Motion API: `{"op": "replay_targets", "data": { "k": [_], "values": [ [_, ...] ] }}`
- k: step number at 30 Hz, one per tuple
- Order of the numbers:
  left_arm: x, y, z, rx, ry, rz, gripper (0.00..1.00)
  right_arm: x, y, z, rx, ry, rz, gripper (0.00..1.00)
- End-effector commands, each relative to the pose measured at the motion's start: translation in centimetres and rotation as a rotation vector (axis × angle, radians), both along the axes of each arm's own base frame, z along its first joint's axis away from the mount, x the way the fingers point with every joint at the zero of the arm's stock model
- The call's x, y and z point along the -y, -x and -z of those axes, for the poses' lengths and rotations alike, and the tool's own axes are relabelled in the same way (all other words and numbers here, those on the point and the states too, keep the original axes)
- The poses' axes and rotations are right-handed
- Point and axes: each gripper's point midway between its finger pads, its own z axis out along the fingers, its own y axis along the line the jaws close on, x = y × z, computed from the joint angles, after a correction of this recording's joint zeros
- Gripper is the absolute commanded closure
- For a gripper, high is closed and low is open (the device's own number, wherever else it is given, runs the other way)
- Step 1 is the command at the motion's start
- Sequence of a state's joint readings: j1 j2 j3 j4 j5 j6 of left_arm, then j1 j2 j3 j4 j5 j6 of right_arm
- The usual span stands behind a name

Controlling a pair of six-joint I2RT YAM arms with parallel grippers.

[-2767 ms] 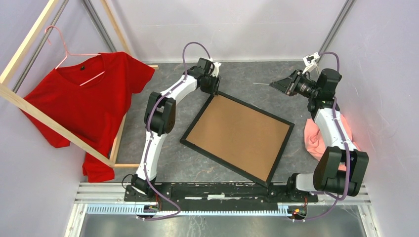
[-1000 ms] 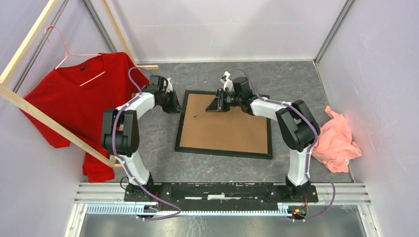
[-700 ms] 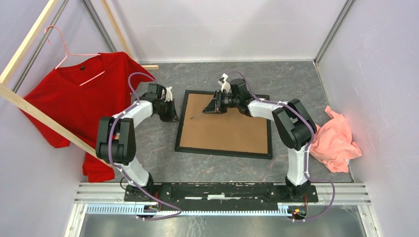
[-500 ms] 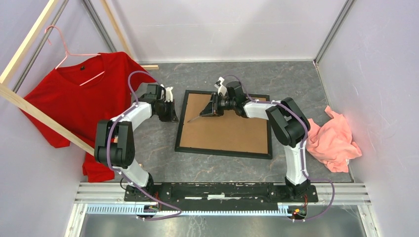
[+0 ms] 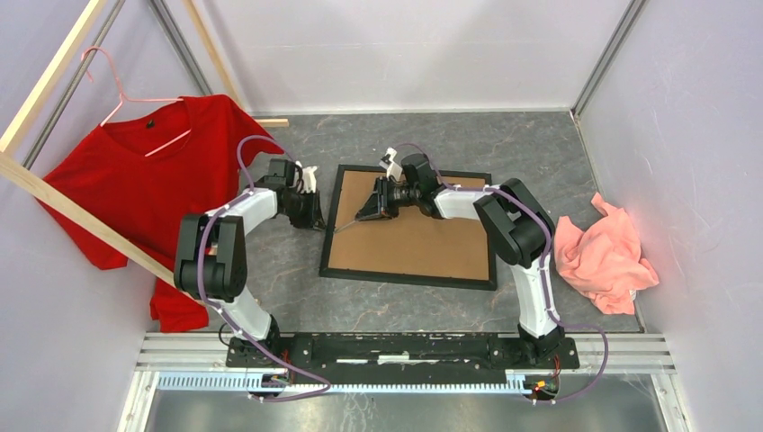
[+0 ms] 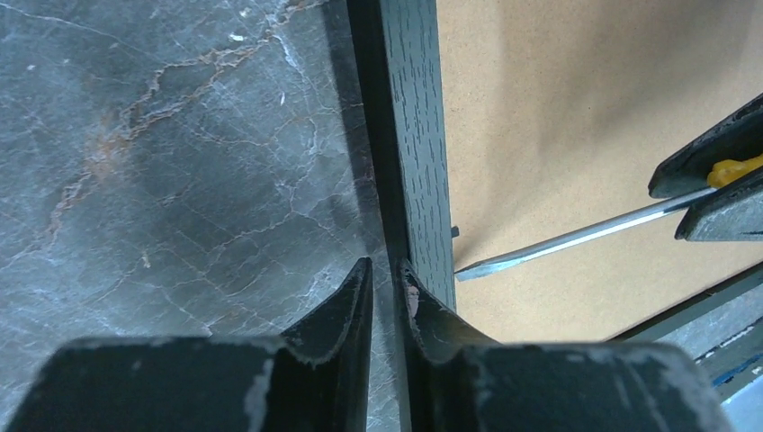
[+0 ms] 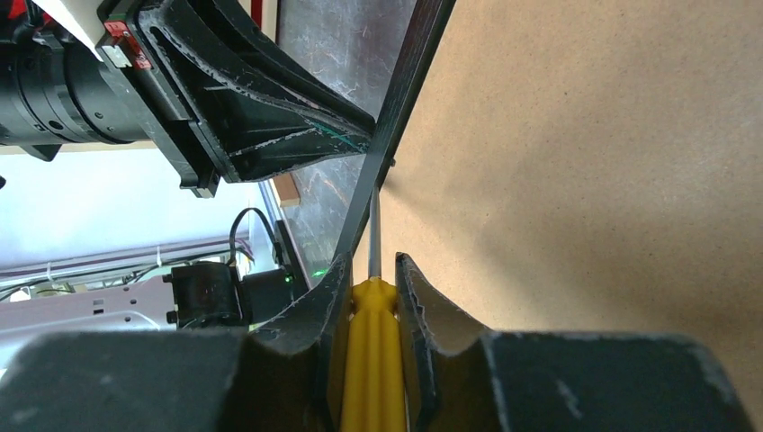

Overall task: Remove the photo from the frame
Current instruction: Adjust the photo frame at the center of the board, then release the photo frame item from the photo frame.

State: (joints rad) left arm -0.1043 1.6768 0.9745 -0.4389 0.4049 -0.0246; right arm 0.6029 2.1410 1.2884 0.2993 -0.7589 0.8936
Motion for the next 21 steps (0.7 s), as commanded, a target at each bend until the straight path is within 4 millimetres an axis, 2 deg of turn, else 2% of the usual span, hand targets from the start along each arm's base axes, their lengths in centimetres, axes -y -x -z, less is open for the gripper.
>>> {"op": "replay_targets", "data": {
  "k": [1,6,11,17,21],
  "values": [
    [1.8,0.9,0.1,-0.021,0.094,0.076,0.8,0.0,-1.5,-2.9,0.085,-0.056,0.002,1.0],
    [3.4,2.2,-0.3,-0.063,0.195,0.12,0.86,2.3,-2.8,-3.9,0.109,-0.057,0.051,1.0],
    [4.6,3.4,-0.5,-0.089,0.255,0.156,0.88,4.6,-3.1,-4.6,0.136,-0.04,0.094,1.0],
    [6.5,3.9,-0.7,-0.103,0.315,0.169,0.86,7.2,-0.7,-3.1,0.132,0.017,0.095,1.0],
    [7.6,4.0,-0.7,-0.106,0.335,0.176,0.85,8.4,1.7,-2.4,0.102,0.012,0.11,1.0]
  ]
}}
